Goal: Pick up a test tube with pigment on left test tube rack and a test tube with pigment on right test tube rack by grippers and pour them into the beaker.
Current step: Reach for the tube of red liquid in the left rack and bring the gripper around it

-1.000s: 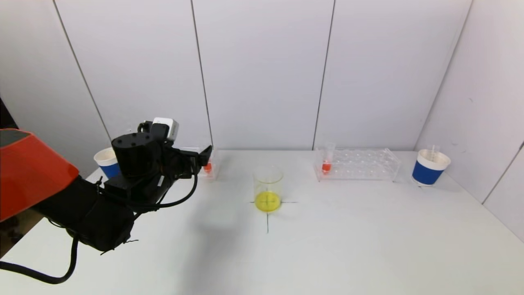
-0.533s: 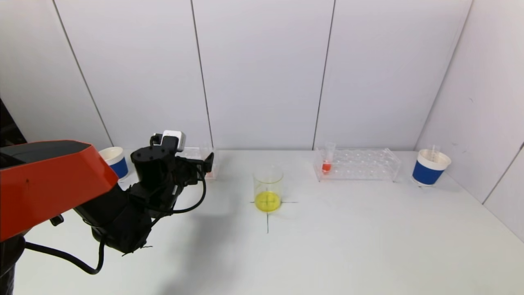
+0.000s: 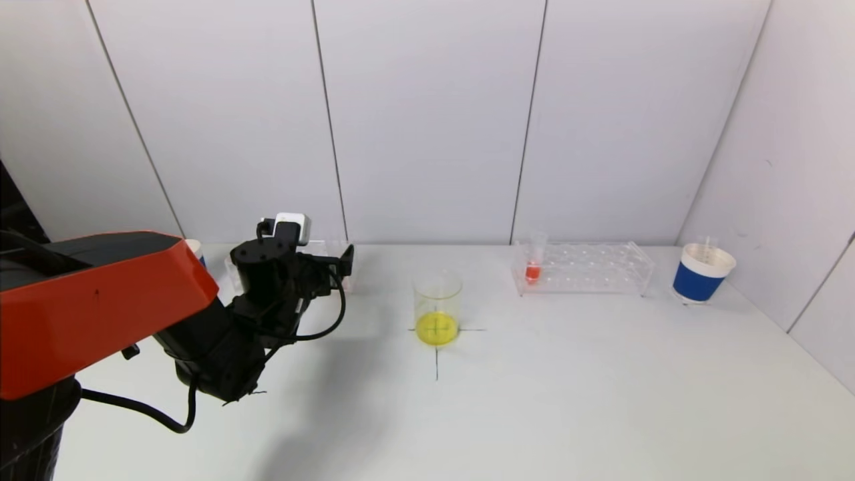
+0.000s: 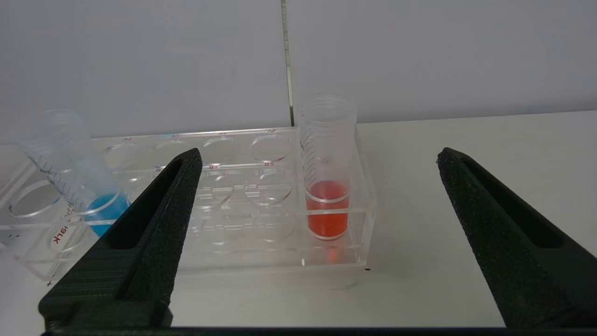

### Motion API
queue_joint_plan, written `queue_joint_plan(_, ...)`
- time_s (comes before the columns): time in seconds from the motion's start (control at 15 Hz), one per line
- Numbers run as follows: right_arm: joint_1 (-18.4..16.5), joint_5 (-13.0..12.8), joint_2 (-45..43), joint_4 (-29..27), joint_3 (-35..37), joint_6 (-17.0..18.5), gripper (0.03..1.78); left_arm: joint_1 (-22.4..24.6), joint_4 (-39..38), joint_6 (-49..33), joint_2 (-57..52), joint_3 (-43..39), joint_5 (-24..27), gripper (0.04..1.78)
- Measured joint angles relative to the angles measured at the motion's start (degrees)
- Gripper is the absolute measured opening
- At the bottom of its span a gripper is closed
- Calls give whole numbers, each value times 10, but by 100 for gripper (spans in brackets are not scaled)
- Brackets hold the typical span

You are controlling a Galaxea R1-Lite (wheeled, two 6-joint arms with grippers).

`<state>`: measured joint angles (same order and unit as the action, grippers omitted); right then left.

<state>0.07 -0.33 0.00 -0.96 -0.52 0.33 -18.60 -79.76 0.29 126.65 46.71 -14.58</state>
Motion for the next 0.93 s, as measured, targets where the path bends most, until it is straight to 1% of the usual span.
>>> queue_joint_plan(0.47,0,0,0,0,0,0,177,0,6,-15,28,42,0,176)
queue_joint_plan(0.67,0,0,0,0,0,0,177,1,24,-37,35,56,0,176)
queue_joint_plan(0.93,0,0,0,0,0,0,177,2,32,-41,47,76,0,176)
